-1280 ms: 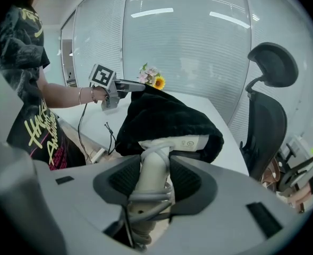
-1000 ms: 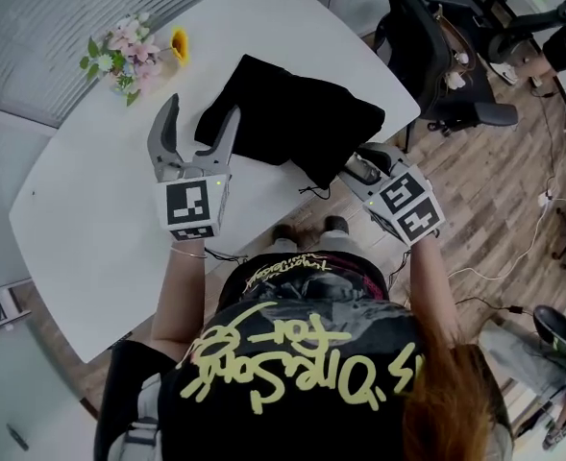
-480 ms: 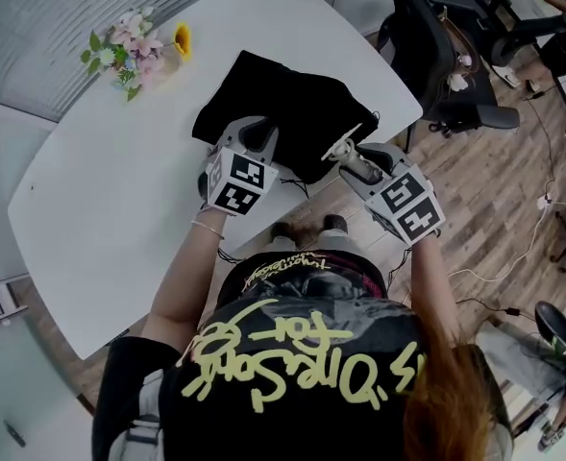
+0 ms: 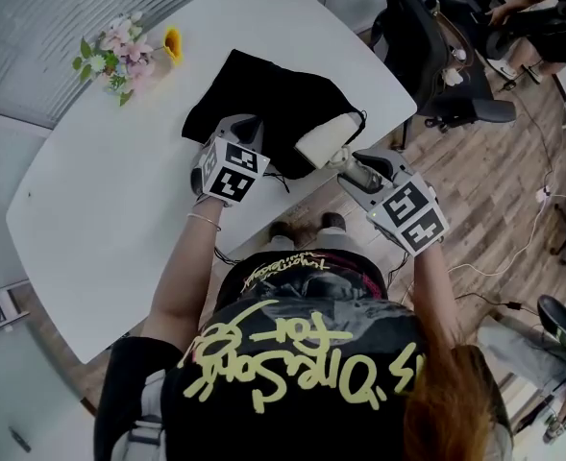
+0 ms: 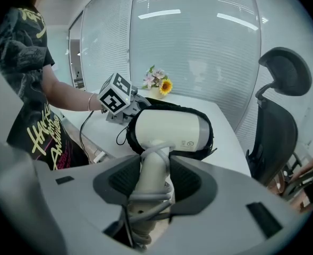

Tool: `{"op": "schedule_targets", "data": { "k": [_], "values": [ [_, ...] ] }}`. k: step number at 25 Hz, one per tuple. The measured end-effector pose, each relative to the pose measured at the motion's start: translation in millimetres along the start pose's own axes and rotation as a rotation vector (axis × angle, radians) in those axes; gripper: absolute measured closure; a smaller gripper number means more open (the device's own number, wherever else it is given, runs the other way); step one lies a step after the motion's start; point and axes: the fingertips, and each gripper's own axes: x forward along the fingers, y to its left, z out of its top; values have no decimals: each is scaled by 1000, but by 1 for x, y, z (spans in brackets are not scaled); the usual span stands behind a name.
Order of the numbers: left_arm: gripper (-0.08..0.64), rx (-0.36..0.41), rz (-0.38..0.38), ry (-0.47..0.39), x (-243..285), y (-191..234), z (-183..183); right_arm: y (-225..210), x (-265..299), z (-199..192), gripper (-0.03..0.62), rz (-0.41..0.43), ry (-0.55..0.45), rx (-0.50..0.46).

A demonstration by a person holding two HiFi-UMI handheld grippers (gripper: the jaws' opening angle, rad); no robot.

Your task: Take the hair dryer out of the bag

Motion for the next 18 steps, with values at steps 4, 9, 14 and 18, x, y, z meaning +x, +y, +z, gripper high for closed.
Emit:
{"op": "schedule_targets", "data": {
  "k": [4, 9, 14, 18],
  "values": [
    [552, 0, -1, 13, 1, -1, -2, 4, -12, -4, 411, -5, -6, 7],
    [552, 8, -4, 28, 3, -1, -1, 2, -37, 1, 411, -15, -14, 9],
    [552, 17, -10, 36, 5, -1, -3, -4, -53, 10, 411, -23, -9, -1],
    [554, 24, -12, 40, 5, -3, -4, -10, -58, 21, 411, -16, -16, -16]
  ]
}}
